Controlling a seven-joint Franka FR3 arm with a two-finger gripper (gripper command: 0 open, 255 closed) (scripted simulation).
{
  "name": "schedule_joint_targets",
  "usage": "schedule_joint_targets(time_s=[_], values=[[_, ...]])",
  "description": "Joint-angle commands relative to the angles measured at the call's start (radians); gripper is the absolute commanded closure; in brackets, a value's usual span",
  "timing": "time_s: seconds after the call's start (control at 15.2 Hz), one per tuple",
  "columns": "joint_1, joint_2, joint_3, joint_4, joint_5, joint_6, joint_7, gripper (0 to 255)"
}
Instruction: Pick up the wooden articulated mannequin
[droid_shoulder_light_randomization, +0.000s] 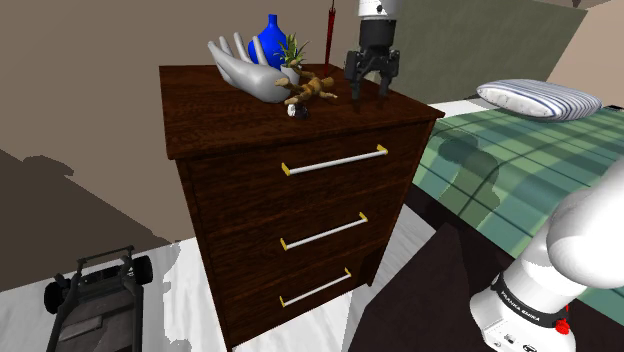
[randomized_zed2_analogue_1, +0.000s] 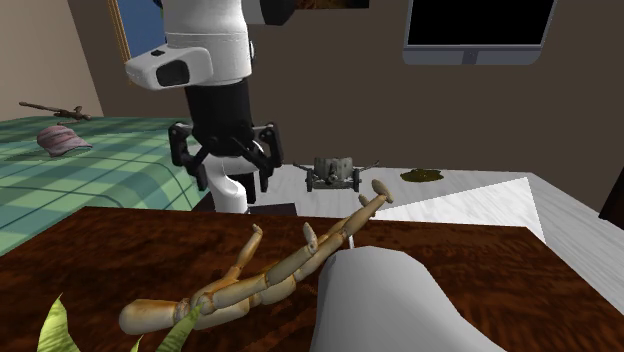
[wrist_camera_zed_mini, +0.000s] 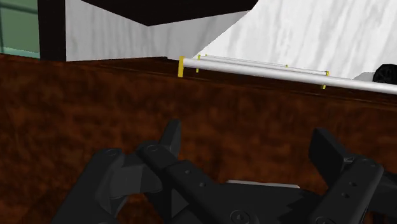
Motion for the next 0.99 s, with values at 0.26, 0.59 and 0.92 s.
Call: schedule_joint_targets(time_s=[0.26,0.59,0.92], values=[[0.032,0.269,0.030,0.373,-0.050,-0.093,0.116,0],[0.051,0.365,0.033,0.494,-0.071,-0.113,0.150,0],[0.044,0.330,0.032,0.366,-0.065,-0.021,0.146,0]])
